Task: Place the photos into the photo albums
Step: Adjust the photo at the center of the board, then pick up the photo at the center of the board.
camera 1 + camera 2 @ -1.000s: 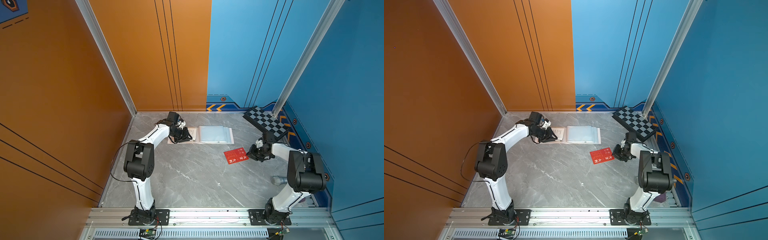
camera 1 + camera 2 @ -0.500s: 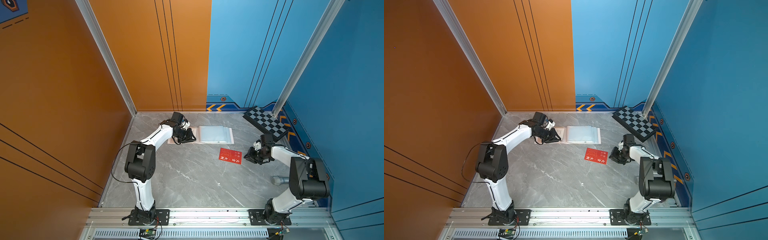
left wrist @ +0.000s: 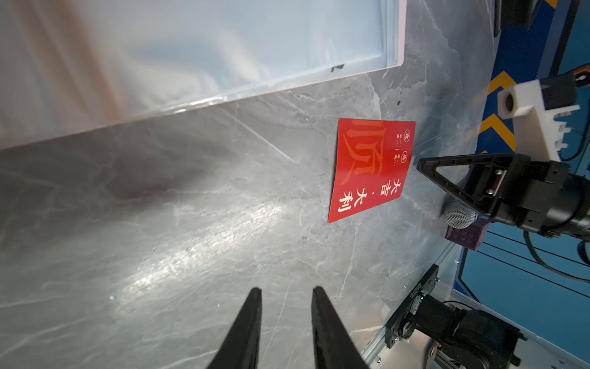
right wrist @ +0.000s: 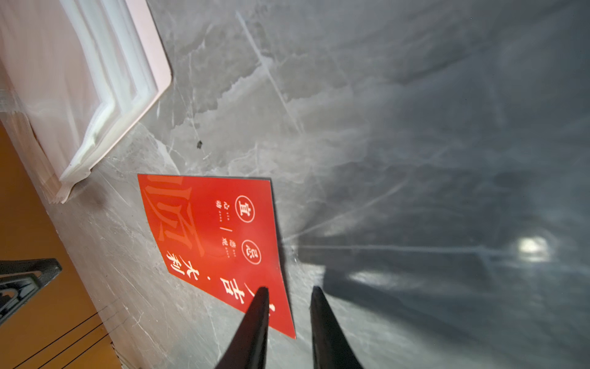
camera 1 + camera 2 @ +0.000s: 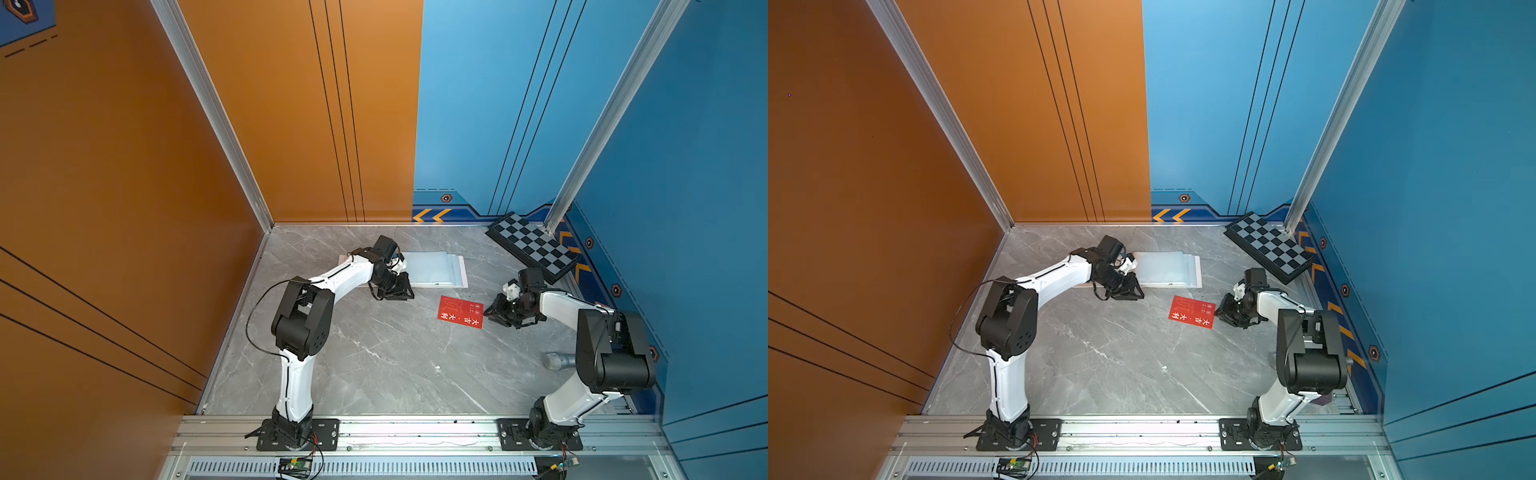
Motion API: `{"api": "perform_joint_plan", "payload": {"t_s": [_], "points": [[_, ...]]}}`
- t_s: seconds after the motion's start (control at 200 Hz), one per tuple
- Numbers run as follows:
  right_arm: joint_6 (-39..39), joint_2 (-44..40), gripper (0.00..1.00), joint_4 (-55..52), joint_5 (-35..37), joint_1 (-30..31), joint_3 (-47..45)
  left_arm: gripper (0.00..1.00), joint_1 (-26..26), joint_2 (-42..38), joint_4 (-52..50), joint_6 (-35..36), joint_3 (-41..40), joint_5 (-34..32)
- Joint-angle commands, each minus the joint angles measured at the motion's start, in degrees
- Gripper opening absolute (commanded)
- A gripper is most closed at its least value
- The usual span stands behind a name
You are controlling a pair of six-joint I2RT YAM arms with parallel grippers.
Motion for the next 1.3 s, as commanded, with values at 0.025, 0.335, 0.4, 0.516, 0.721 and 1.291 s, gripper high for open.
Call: {"api": "perform_joint_plan", "payload": {"t_s": [0.025,0.335,0.4,0.516,0.721,1.291], "points": [[-0.1,2.3,0.27,2.9,-2.5,0.2,0.7,0.31,-3.7,2.1,-1.1,-0.4,3.3,-5.8],[-0.7,4.4,0.29,3.2,-4.6,0.3,1.8,0.31,-10.0,11.5,-0.5,-1.6,12.1,-8.4],[-0.7,4.0,0.30,3.1,-4.3,0.2,1.8,0.31,-10.4,13.1,0.1,-2.1,13.4,-7.8],[-0.7,4.0,0.30,3.1,-4.2,0.0,1.7,0.31,-10.7,15.3,0.2,-2.2,15.4,-7.6],[-0.5,4.6,0.31,3.2,-4.5,0.4,1.6,0.31,-10.3,16.6,1.4,-3.8,14.8,-7.2],[2.1,5.7,0.31,6.8,-9.6,0.0,0.7,0.31,-11.6,18.1,3.9,-5.6,13.8,-5.5]]}}
